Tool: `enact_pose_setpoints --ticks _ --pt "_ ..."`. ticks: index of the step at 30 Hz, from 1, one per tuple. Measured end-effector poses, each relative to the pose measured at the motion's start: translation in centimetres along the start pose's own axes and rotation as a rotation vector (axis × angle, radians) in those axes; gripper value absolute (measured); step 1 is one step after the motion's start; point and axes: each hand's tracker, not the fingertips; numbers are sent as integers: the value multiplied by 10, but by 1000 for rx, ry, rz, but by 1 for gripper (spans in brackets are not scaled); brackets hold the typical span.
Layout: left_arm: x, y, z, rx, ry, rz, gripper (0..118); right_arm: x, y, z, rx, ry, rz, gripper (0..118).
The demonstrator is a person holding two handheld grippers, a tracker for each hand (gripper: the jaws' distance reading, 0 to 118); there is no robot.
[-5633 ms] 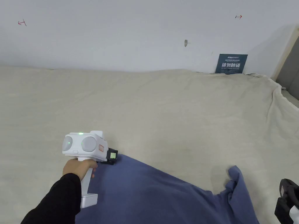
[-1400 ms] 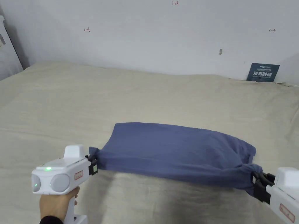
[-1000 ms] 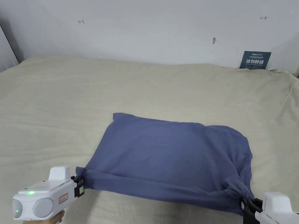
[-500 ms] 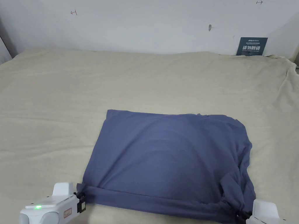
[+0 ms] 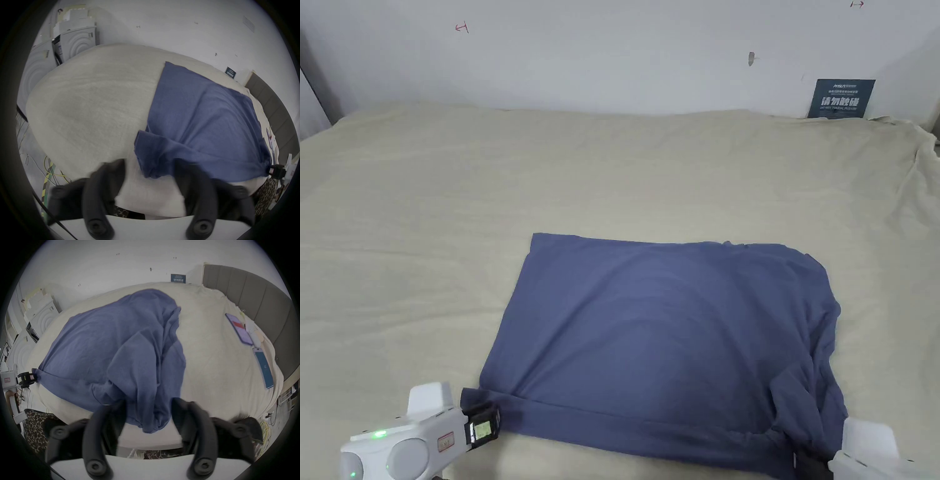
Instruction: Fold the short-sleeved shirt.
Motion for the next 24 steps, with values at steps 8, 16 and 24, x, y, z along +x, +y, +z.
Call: enact_pose_setpoints --ticks 8,16,24 --pt "25 51 72 339 -67 -24 105 11 68 93 385 -45 -27 72" --pt "52 61 95 462 -23 -116 90 8 77 128 600 -108 -10 68" --pt "66 50 100 497 -119 -168 3 11 70 129 650 -138 -22 0"
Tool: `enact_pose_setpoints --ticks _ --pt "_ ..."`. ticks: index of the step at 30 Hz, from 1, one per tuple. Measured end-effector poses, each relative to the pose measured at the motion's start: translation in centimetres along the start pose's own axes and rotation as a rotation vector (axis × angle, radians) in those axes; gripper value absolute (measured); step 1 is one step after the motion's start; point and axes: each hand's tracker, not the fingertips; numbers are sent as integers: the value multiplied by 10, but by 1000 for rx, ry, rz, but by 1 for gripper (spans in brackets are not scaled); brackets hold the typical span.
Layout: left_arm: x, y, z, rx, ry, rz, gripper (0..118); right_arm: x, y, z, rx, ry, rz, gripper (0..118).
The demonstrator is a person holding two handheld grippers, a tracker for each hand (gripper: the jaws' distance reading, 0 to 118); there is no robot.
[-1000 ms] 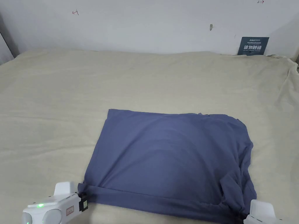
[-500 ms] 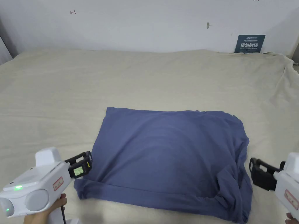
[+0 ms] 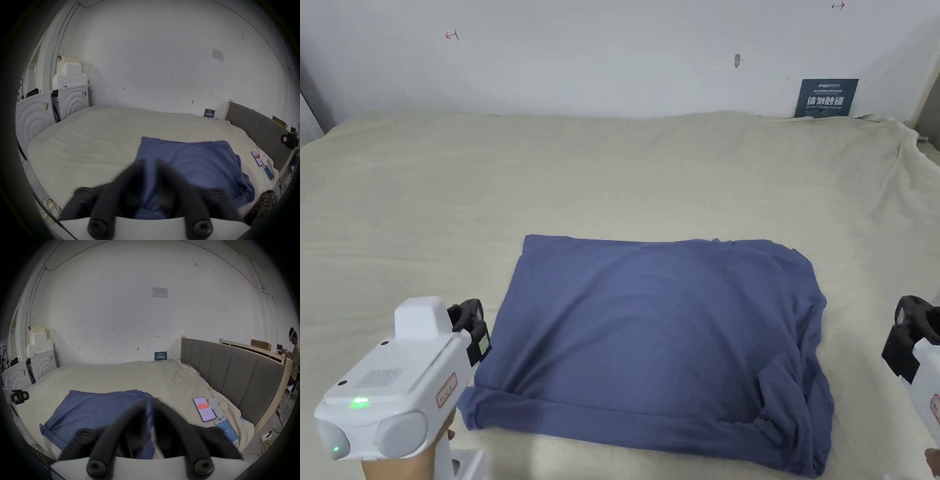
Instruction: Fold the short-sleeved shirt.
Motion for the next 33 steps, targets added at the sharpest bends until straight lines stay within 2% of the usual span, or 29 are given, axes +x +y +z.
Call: enact_pose_setpoints --ticks 1,11,22,25,27,29,31,33 --pt "1 0 1 11 -6 3 0 0 1 0 -2 12 -2 0" --pt "0 4 -6 -33 -36 15 0 13 -3 -7 -1 23 -13 0" --pt "-29 -24 -49 -353 18 69 0 15 -13 -17 -41 42 -17 0" --pt "-42 -38 -57 -430 15 138 2 13 -15 -19 -56 44 -26 0" --pt "-49 -50 -63 -489 48 154 15 10 -16 -19 -64 43 -25 0" --pt "-55 -61 -69 -542 84 168 62 8 -17 -20 -74 44 -23 0" --pt "-58 -72 -73 -571 108 177 96 6 -18 -20 -84 47 -22 0" --pt "-61 -80 -76 -582 114 177 99 4 -18 -20 -91 48 -21 0"
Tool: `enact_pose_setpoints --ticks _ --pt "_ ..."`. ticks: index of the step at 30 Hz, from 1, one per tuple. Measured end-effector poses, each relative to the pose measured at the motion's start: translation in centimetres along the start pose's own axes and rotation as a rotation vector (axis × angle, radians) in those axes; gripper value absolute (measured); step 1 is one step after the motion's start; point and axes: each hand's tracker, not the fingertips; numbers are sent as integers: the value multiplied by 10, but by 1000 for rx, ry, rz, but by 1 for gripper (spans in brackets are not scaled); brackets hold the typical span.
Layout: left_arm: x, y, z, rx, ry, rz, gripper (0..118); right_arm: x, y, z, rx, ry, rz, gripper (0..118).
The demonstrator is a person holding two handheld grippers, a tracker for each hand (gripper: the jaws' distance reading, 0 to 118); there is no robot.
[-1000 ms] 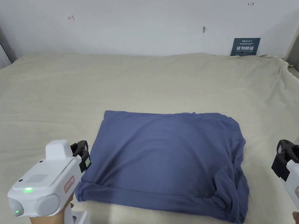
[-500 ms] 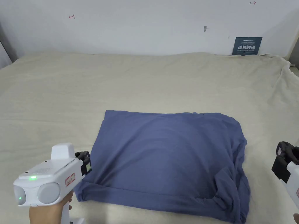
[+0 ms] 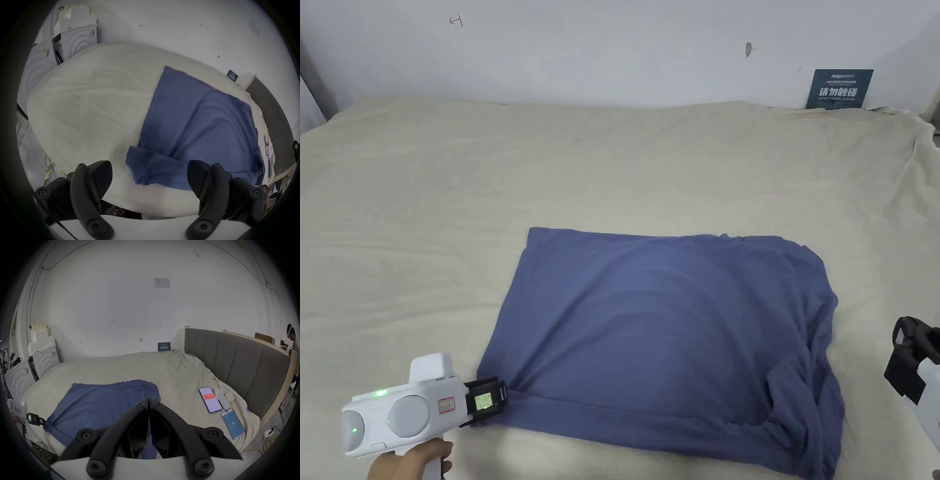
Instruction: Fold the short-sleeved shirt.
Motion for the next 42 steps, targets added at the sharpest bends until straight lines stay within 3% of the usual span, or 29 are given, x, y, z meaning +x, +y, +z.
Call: enact_pose_setpoints --ticks 3,7,9,11,18,21,22,25,26,30,33,35,37,39,42 --pt "0 -5 -11 -40 19 3 97 -2 -2 -1 -11 -1 3 0" --pt "1 -10 -23 -68 19 -29 55 -1 -4 -1 -22 -2 -1 0" --pt "1 -12 -28 -87 3 -35 40 -3 -3 0 -29 -2 0 0" --pt "4 -14 -26 -63 0 -43 14 -3 -5 1 -37 -3 3 0" --pt "14 -8 -13 -36 -32 -103 7 10 -29 -13 -205 16 -17 0" --pt "11 -4 -3 -10 -55 -83 7 12 -53 -22 -314 31 -17 7" --pt "9 -2 -4 -6 -63 -75 7 10 -62 -25 -340 36 -25 12" --pt "8 1 -1 4 -70 -73 7 6 -86 -33 -443 66 -23 78" --pt "10 1 1 4 -71 -80 7 4 -94 -36 -467 70 -21 86" --pt "12 1 1 2 -67 -94 7 -2 -119 -46 -531 81 -15 86" --pt "12 -1 0 -1 -67 -91 7 -12 -128 -47 -548 85 -16 78" --pt "10 -1 -1 -4 -67 -89 7 -15 -133 -51 -561 84 -9 61" --pt "10 -2 -2 -5 -66 -87 7 -14 -138 -54 -562 89 -3 30" --pt "9 -3 -3 -7 -68 -83 7 -16 -141 -57 -571 109 15 10" --pt "8 -4 -3 -6 -68 -79 7 -17 -139 -54 -568 120 -3 7"
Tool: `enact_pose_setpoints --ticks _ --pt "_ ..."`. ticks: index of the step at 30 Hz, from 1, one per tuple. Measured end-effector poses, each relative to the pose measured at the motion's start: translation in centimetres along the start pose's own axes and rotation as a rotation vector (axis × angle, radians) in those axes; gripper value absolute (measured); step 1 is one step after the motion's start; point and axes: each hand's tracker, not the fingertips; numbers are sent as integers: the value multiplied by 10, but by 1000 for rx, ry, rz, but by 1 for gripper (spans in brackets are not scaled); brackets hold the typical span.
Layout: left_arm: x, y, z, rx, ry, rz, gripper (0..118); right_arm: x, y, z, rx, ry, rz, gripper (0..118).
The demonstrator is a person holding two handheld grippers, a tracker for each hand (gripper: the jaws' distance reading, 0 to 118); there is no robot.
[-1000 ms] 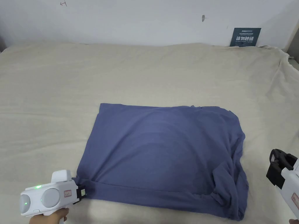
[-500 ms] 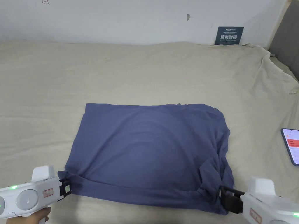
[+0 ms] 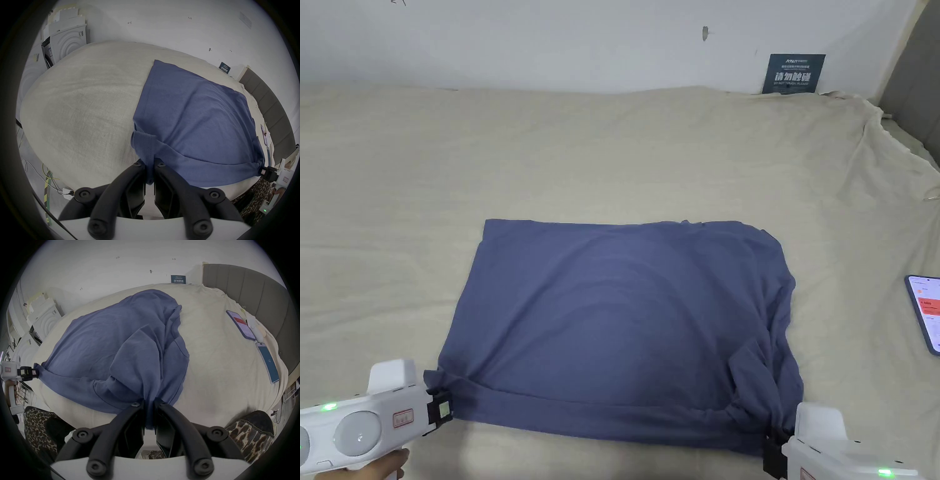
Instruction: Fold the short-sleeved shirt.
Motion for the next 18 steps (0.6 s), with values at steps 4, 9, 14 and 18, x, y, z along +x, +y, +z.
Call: enact_pose_setpoints --ticks 4,9,14,18 --pt "-1 1 6 23 -11 7 7 3 9 18 34 23 -13 7" --pt "1 13 19 80 -32 6 7 1 37 44 98 35 -12 7" --pt "3 44 14 115 -49 15 7 7 80 37 149 41 -16 7" --pt "10 72 1 146 -59 14 7 7 111 22 166 31 -19 7"
